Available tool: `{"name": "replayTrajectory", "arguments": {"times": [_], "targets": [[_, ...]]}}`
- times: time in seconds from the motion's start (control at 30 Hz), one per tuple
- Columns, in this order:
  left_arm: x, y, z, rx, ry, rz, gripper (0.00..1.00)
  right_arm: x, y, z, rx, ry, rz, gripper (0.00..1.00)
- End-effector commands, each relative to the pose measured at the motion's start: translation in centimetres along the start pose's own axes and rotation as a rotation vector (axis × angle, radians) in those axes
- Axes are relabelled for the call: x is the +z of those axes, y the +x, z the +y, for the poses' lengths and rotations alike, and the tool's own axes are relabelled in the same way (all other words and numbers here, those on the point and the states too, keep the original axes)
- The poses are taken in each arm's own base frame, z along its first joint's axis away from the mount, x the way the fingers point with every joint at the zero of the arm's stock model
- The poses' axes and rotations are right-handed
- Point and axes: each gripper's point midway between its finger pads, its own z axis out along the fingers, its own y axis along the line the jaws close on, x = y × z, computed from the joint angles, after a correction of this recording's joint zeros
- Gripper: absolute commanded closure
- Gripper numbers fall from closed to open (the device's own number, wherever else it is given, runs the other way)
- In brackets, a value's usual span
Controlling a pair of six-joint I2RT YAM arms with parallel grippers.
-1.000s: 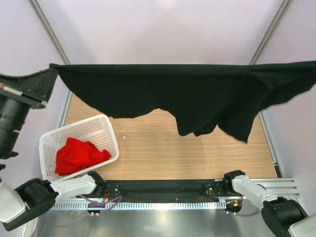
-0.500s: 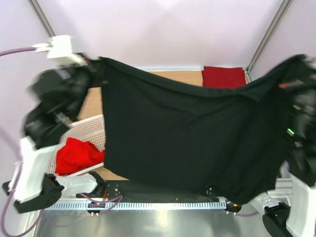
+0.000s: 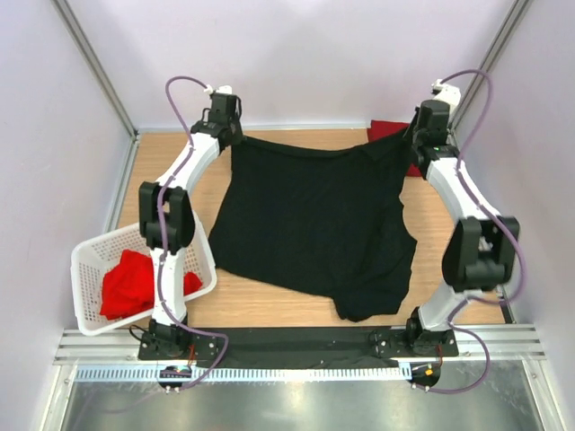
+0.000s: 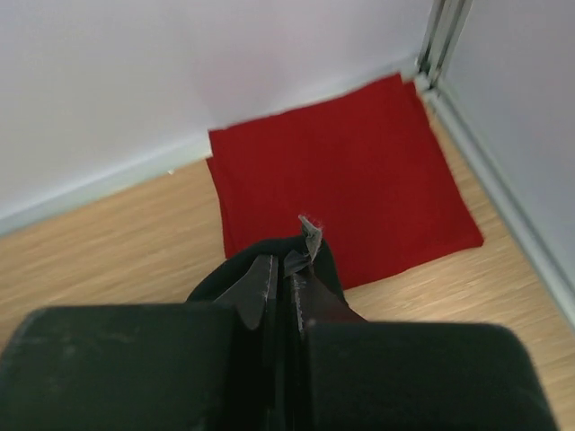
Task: Fold and stack the t-shirts
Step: Flatten the tshirt out
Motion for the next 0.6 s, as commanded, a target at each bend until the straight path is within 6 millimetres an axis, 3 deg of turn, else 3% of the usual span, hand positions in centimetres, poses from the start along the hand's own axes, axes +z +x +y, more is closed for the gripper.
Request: {"name": "replayTrajectory", "arguments": {"times": [0.0, 0.03, 0.07, 0.1, 0.17, 0.33, 0.47, 0.5, 0.57], "targets": [[2.4, -3.2, -1.2, -0.065, 0.08, -0.056, 1.0, 3.6, -2.8, 3.1, 0.102, -0.12, -0.082, 0.99], [4.4, -1.7, -0.8, -0.062, 0.065, -0.024, 1.0, 4.3, -2.8, 3.6, 0.103, -0.133, -0.08, 0.99], [4.9, -2.6, -0.4, -0.073, 0.069, -0.038, 1.0, 5.0, -2.5, 3.9, 0.102, -0.143, -0.074, 0.99], [5.4, -2.5, 0.0, -0.08, 0.064, -0.033, 1.0, 6.4, -0.6, 4.1, 0.095, -0.139, -0.035, 0.99], [6.9, -2.3, 1.1, -0.098, 0.054, -0.026, 1.0, 7.2, -0.2, 4.6, 0.094, -0.152, -0.014, 0.99], [7.8, -2.8, 2.2, -0.109, 0.081, -0.026, 1.0, 7.9, 1.9, 4.4, 0.102, -0.138, 0.041, 0.99], [7.7, -3.5, 3.8, -0.165, 0.067, -0.034, 1.0, 7.0, 1.6, 4.0, 0.109, -0.117, 0.051, 0.99], [7.7, -3.7, 4.0, -0.178, 0.067, -0.035, 1.0, 7.1, 1.2, 2.2, 0.12, -0.081, 0.042, 0.99], [7.5, -4.3, 4.5, -0.228, 0.077, -0.047, 1.0, 6.2, -0.4, 1.5, 0.133, -0.067, 0.006, 0.99]]}}
